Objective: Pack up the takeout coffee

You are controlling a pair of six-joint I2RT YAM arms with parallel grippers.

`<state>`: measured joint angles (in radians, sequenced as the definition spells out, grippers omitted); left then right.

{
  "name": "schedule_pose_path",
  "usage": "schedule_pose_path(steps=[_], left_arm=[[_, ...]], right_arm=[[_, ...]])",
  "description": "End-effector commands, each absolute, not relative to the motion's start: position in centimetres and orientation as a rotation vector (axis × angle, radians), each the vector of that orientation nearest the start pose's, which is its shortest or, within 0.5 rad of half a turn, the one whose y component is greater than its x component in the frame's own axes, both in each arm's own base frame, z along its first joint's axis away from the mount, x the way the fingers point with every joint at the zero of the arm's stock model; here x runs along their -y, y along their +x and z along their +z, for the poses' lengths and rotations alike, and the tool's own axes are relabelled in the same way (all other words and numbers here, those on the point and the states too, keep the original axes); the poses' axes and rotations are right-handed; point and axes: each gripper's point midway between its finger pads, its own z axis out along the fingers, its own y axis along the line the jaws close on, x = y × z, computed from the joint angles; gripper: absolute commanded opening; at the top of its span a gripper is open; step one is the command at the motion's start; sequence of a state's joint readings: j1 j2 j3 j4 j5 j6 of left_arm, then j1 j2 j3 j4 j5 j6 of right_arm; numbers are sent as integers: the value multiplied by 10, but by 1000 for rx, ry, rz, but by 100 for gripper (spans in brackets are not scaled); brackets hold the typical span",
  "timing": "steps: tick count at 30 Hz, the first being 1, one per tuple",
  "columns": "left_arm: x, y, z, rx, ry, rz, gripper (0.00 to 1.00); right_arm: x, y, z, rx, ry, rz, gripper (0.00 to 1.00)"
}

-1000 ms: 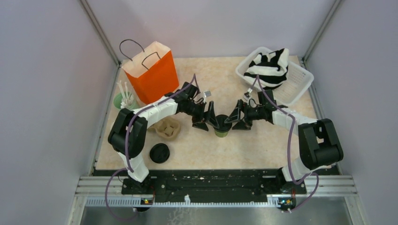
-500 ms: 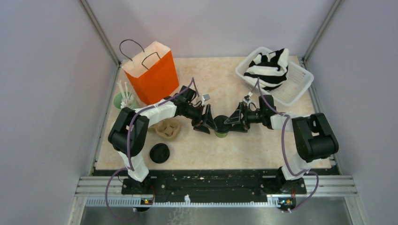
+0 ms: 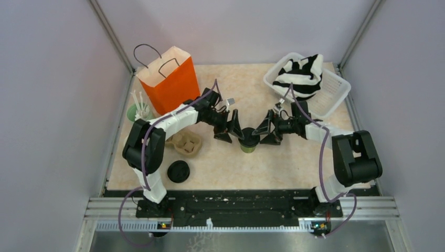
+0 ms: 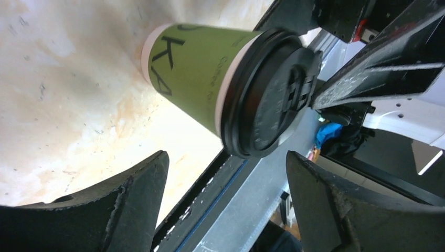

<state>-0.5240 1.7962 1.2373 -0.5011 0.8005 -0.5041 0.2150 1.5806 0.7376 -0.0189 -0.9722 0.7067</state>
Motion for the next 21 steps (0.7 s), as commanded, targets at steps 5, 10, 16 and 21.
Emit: schedule_pose_path(steps=[5, 10, 16, 21], left_arm=[[301, 280, 175, -2644, 365, -1202, 93], [273, 274, 198, -2599, 282, -1018, 97], [251, 251, 229, -2476, 213, -998, 99], [239, 235, 239, -2428, 179, -1002, 99]], right_arm=[[-199, 271, 139, -2602, -36, 1199, 98], [-194, 275, 163, -2623, -213, 786, 99], [-209, 280, 185, -2586, -455, 345, 99], [-231, 274, 178, -2581, -619, 147, 99]])
